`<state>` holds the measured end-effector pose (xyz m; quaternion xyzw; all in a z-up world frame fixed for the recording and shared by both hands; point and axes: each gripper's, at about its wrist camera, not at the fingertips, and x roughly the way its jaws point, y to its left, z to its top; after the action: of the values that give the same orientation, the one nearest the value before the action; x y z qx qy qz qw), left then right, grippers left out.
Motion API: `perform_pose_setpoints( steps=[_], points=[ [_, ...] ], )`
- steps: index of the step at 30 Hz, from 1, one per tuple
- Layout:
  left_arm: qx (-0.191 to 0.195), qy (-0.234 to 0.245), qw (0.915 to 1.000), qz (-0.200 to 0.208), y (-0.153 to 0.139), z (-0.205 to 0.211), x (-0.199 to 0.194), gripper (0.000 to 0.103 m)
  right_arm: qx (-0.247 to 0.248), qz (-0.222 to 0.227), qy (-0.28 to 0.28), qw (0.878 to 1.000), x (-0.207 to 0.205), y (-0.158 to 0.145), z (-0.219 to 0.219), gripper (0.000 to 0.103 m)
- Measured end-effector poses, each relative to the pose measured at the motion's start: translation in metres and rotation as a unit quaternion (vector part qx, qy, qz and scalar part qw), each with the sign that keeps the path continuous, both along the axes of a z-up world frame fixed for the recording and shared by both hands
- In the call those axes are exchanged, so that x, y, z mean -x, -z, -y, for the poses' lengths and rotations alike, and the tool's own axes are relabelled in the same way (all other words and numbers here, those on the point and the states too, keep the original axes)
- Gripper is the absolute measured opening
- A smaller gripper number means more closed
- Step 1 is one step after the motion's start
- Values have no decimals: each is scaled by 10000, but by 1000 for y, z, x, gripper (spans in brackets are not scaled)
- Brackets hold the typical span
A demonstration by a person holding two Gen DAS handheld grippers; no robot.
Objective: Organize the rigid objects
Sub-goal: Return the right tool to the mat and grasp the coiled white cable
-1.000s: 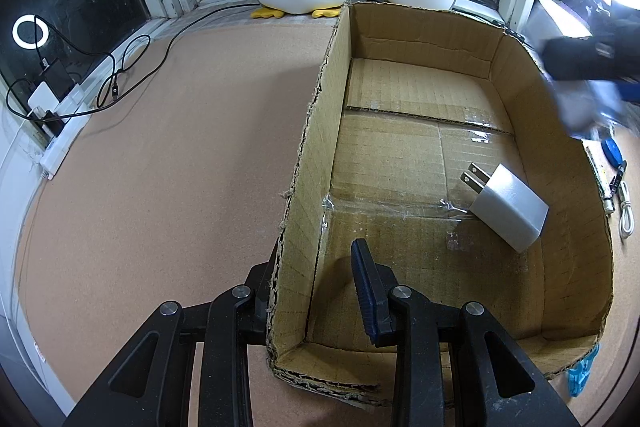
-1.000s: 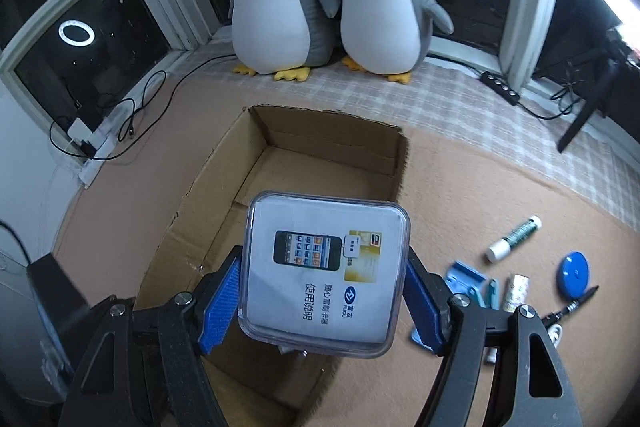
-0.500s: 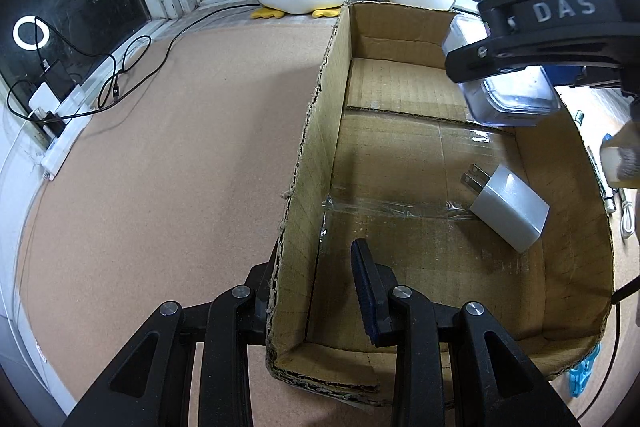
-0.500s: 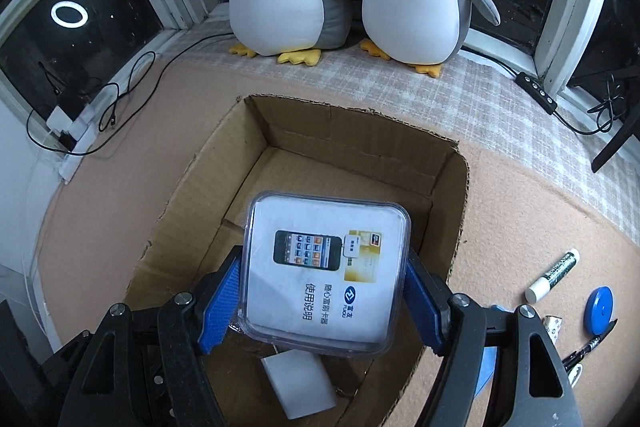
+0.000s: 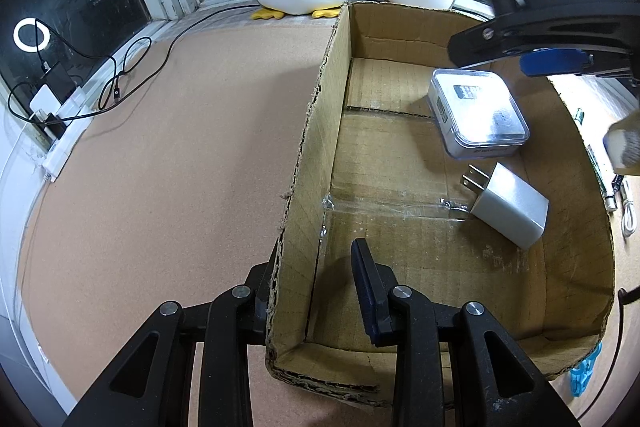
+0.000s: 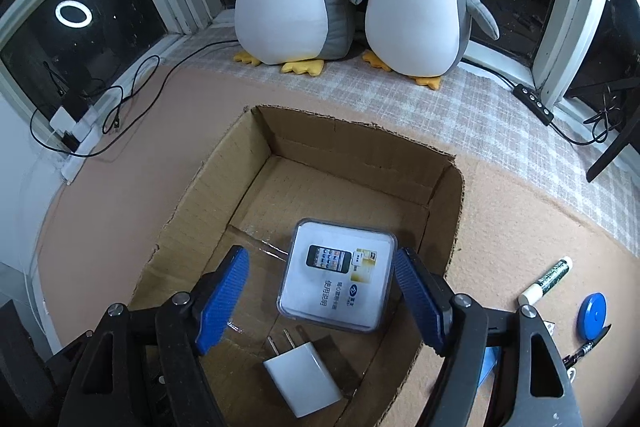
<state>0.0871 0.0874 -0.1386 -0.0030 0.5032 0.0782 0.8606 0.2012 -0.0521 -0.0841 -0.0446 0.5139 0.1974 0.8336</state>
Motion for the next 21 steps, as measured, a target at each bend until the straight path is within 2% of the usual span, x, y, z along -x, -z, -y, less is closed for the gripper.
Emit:
perform_pose_setpoints(
  steps=[9,17,21],
  points=[
    [-8,4,10000,4,1,-2,-1,33,-257,94,256,9993,24,-20,36,72],
    [-10,3,10000,7,1,-1,0,33,-411,269,854,9951,56,-38,107,72],
    [-22,6,10000,7,1,-2,-1,33,-449,229,1293,9903,74,-35,152,72]
  ],
)
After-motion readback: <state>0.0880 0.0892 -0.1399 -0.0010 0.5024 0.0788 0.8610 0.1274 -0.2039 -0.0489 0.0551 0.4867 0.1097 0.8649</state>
